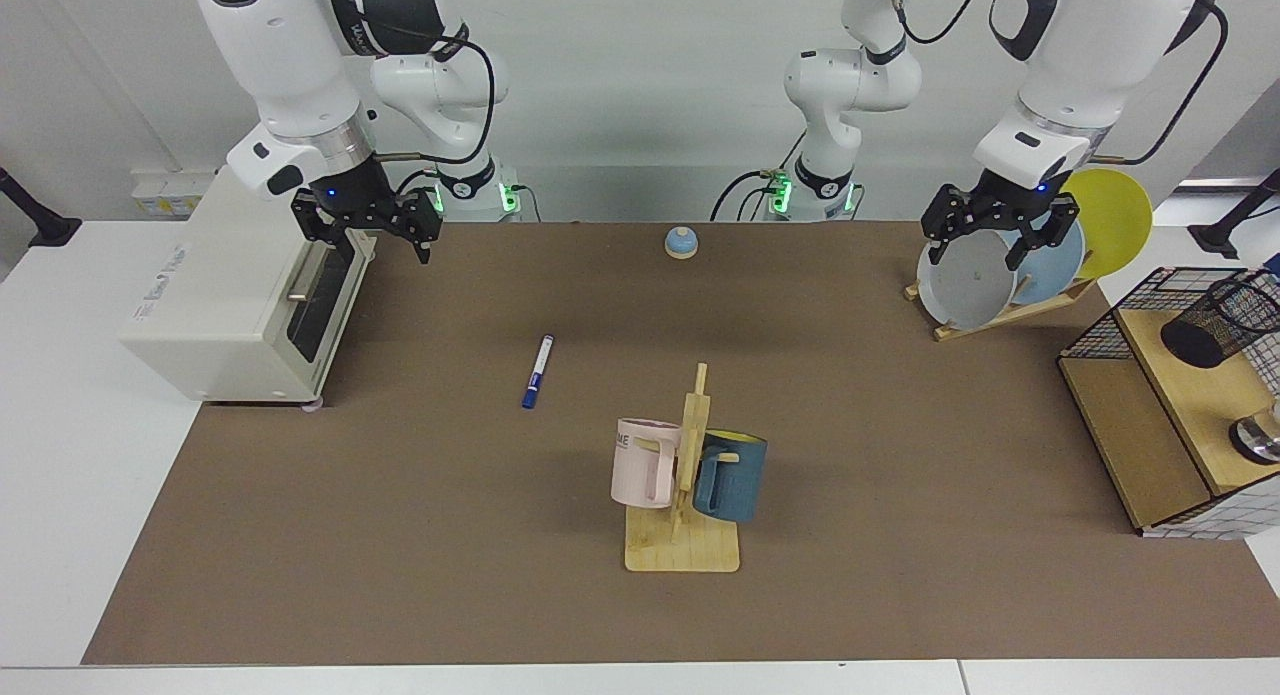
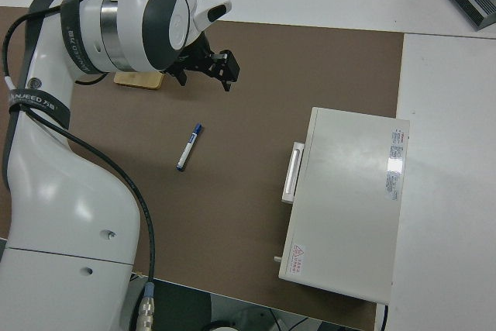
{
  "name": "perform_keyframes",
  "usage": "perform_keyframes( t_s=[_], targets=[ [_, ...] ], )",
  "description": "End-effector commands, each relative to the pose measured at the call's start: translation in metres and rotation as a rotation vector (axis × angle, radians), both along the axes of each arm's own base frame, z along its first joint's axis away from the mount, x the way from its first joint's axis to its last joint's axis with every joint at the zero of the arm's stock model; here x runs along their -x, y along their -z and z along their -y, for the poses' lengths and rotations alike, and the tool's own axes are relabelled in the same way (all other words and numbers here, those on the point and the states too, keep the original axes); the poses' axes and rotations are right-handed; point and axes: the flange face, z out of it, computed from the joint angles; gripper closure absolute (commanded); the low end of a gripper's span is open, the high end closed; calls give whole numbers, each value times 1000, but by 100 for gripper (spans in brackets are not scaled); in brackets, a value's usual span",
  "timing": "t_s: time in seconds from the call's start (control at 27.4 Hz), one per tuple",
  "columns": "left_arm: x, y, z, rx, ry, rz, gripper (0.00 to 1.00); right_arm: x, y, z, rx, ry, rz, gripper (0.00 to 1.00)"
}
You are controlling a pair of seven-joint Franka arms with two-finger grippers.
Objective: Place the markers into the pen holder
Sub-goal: 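Move the right gripper toward the blue-capped white marker, then lower the right gripper over the marker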
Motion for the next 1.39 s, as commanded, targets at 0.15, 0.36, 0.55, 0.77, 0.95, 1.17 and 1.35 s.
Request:
perform_keyframes(
  t_s=[0.15,0.36,0.55,0.77,0.95,1.17,1.35],
  targets=[
    [7,-5,-4,0,-1,-10,0,6,0,1,-21,-23,2,0],
    [7,-5,-5,0,-3,-13,0,6,-6,-21,-29,-56,32,0],
    [7,-5,-5,0,-3,-13,0,-1,-6,-43,-71,-71,96,0],
    [10,-4,-9,0,-6,-14,0,-12,17,-54,-75,9,79,0],
    [11,-3,-9,0,-6,-17,0,-15,50,-60,-66,53,29,0],
    [14,-3,-9,1,-3,-20,0,-14,104,-61,-61,89,15,0],
    [14,-3,-10,0,-1,-20,0,-15,142,-61,-61,103,18,0]
  ],
)
